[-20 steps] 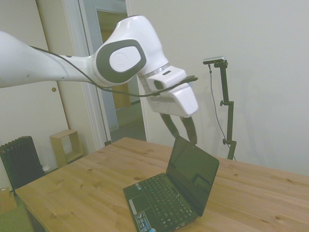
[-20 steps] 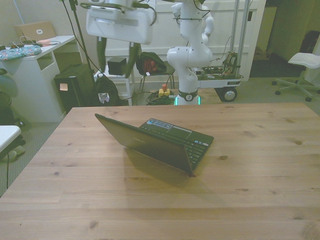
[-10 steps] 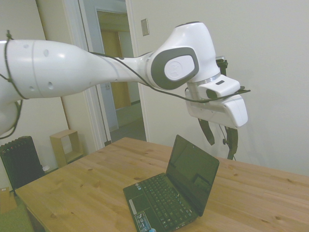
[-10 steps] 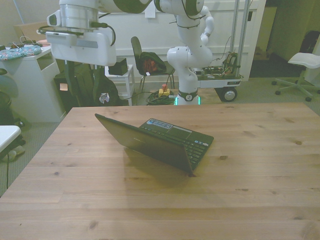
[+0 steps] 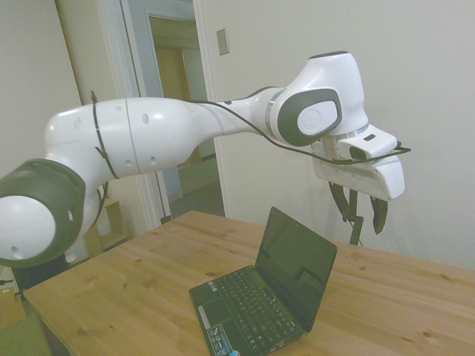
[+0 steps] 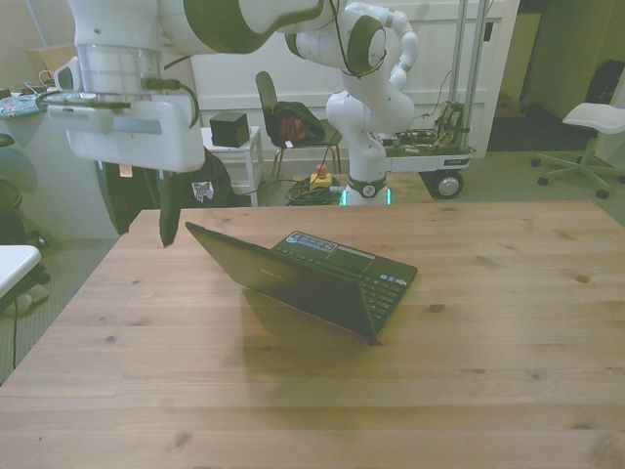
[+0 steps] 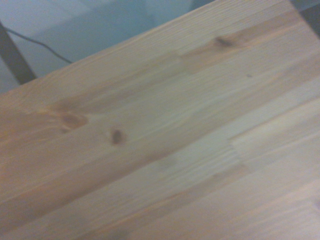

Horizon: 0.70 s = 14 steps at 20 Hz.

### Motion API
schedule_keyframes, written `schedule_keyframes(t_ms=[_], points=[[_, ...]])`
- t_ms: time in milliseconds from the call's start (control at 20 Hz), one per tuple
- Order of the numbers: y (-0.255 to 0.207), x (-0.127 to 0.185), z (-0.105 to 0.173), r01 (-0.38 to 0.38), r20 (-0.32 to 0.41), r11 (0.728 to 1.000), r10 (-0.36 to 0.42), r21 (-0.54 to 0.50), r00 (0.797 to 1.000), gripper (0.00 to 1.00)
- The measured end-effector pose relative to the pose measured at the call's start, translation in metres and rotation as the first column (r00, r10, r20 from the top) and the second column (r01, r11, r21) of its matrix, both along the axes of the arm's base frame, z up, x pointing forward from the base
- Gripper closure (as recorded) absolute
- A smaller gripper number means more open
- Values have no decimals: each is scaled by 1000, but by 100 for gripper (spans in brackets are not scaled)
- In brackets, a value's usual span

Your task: Close the laptop

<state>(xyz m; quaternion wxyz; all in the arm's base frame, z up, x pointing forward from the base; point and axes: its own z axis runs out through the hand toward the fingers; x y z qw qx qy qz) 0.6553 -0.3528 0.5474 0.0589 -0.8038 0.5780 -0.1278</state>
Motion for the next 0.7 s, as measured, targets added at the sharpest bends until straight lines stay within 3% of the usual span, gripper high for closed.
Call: schedule_keyframes(t_ms=[300, 650, 700], points=[[55, 37, -20, -35, 23, 995, 33, 89, 999, 0], [103, 37, -35, -34, -25, 991, 37, 132, 999, 0], [106, 32, -35, -28, -30, 991, 32, 134, 999, 100]])
